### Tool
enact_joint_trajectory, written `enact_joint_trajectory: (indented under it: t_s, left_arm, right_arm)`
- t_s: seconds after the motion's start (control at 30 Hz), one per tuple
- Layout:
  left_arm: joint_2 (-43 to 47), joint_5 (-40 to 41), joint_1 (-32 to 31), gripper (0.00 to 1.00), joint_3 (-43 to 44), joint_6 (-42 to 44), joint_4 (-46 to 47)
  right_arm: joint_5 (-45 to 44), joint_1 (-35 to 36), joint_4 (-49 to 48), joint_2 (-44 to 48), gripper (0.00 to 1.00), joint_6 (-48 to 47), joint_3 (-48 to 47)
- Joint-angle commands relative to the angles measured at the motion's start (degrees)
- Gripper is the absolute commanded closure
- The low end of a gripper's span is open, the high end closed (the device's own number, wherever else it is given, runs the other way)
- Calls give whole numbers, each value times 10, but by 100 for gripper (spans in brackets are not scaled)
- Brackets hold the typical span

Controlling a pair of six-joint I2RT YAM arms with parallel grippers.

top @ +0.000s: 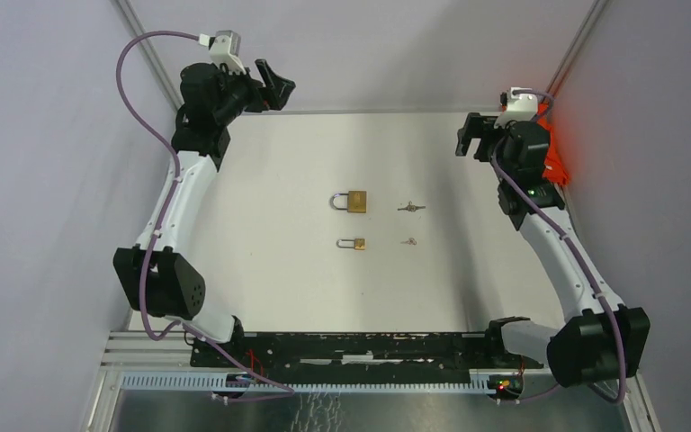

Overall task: Unlock with the key
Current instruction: Pick up the key from the center of the board.

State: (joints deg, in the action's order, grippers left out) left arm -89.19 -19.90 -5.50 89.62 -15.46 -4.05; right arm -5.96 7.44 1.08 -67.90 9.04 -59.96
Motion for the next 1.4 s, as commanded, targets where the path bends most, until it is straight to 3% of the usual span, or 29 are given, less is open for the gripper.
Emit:
enact_joint_trajectory:
  t_s: [0.0,0.07,0.13,0.2,0.27,0.37,0.43,0.5,0.57,0.63,0.7,0.77,0.9,0.97,1.37]
  left_arm:
    - [20,-74,0,0,77,-28,-48]
    - [9,-68,-2,0,152,-40,-95]
    - [8,-78,-5,0,209,-53,-118]
    - [19,-84,-5,0,229,-86,-114]
    - [47,-83,-5,0,201,-118,-94]
    - [117,-125,-2,0,80,-136,54]
    - [149,-147,-2,0,8,-184,186]
    - [157,-147,-11,3,-27,-221,228]
    - [147,-74,-39,8,-11,-191,137]
    - [126,72,-98,10,11,-151,10]
    - [102,157,-127,11,-25,-168,-24]
    - [62,138,-136,13,-63,-194,-24]
    - [3,125,-162,31,-119,-188,-31]
    - [-11,114,-166,34,-152,-180,-7]
    - [-30,162,-179,38,-188,-152,2]
  right_arm:
    - [48,-1,30,-7,2,8,-35]
    - [119,-4,-52,34,2,2,16]
    - [168,-10,-209,78,2,47,99]
    - [180,-16,-248,76,2,118,94]
    - [256,-14,-161,24,2,113,-20]
    - [287,4,-79,-27,2,103,-102]
    - [245,32,9,-51,2,56,-143]
    - [172,66,127,-88,5,1,-188]
    - [96,96,178,-110,11,-21,-180]
    - [41,125,190,-126,17,-26,-142]
    - [13,143,193,-148,26,-23,-107]
    - [-2,152,189,-175,35,-18,-81]
    - [-4,157,181,-233,59,-22,-57]
    - [-11,158,176,-261,63,-25,-55]
    - [8,158,152,-365,71,-29,-87]
